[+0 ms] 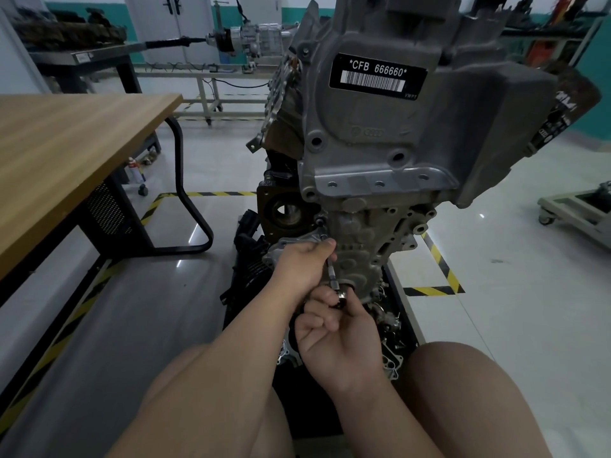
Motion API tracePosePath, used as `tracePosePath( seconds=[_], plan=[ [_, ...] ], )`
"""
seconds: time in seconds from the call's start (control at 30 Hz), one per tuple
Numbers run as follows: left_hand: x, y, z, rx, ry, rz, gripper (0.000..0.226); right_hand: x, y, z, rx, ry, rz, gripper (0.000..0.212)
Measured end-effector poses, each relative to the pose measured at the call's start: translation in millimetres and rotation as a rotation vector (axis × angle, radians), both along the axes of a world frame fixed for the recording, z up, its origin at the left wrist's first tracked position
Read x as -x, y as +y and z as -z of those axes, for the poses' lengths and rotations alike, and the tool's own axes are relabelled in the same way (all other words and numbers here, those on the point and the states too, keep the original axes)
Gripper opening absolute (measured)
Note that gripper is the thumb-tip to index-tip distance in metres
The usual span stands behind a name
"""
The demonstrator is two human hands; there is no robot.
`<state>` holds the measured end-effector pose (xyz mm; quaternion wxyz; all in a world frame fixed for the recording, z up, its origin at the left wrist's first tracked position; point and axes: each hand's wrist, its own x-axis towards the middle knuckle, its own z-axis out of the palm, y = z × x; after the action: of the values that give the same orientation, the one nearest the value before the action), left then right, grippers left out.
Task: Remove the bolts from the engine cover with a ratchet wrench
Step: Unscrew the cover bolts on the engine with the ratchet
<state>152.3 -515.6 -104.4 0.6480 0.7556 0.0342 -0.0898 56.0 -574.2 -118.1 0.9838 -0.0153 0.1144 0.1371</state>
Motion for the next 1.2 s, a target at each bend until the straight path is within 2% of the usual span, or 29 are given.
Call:
tracePosePath(
  seconds=[0.1, 0.2, 0.27, 0.37, 0.43, 0.47, 0.5, 0.6, 0.67, 0.73, 0.87, 0.93, 1.0, 1.1, 1.2],
  plan=[
    [-2.6, 0.2, 2.2, 0.009, -0.015, -0.016, 0.04, -0.2, 0.3, 0.8, -0.026, -0.001, -0.023, 0.048],
    [-2.5, 3.4, 3.0, -0.018, -0.041, -0.028, 0.041, -2.4, 4.7, 3.6, 0.176, 0.049, -0.036, 0.049],
    [-1.9, 3.7, 3.0, -0.041, -0.052, -0.034, 0.041, -3.7, 7.7, 7.0, 0.46, 0.095, 0.015, 0.044],
    [-1.3, -0.3, 2.8, -0.015, -0.012, -0.05, 0.044, -4.6, 6.6, 11.1, 1.057, 0.126, 0.201, 0.037],
    [-0.8, -3.3, 2.8, 0.001, 0.013, -0.059, 0.047, -5.4, 2.4, 10.5, 1.309, 0.128, 0.279, 0.03],
    [-1.0, -4.1, 2.7, 0.006, 0.016, -0.059, 0.047, -5.6, 0.3, 10.2, 1.318, 0.125, 0.283, 0.027],
    [-1.2, -4.6, 2.5, 0.006, 0.013, -0.056, 0.046, -5.8, -1.6, 9.5, 1.23, 0.118, 0.259, 0.028],
    [-1.5, -3.9, 2.2, -0.011, 0.005, -0.043, 0.042, -5.7, -4.6, 3.9, 0.753, 0.089, 0.103, 0.04],
    [-1.4, -2.5, 1.3, 0.019, 0.027, -0.036, 0.041, -4.5, -4.0, 4.1, 0.691, 0.057, 0.018, 0.05],
    [-1.5, 0.0, -1.2, 0.071, 0.063, -0.037, 0.04, -1.2, -5.5, 6.7, 0.909, 0.029, -0.034, 0.058],
    [0.1, 1.6, -6.7, 0.237, 0.156, -0.048, 0.034, 13.4, -21.2, 0.9, 1.7, -0.101, -0.142, 0.066],
    [0.7, -1.7, -7.6, 0.332, 0.189, -0.061, 0.034, 16.4, -34.8, -0.4, 1.983, -0.201, -0.059, 0.059],
    [0.9, -6.1, -7.9, 0.382, 0.21, -0.076, 0.035, 15.7, -47.3, -0.7, 2.156, -0.3, 0.044, 0.046],
    [0.9, -10.6, -8.5, 0.418, 0.234, -0.073, 0.035, 14.7, -58.0, 1.0, 2.295, -0.407, 0.096, 0.038],
    [2.7, -12.8, -9.2, 0.413, 0.256, -0.072, 0.034, 16.9, -63.5, 4.2, 2.373, -0.392, 0.216, 0.033]
  ],
)
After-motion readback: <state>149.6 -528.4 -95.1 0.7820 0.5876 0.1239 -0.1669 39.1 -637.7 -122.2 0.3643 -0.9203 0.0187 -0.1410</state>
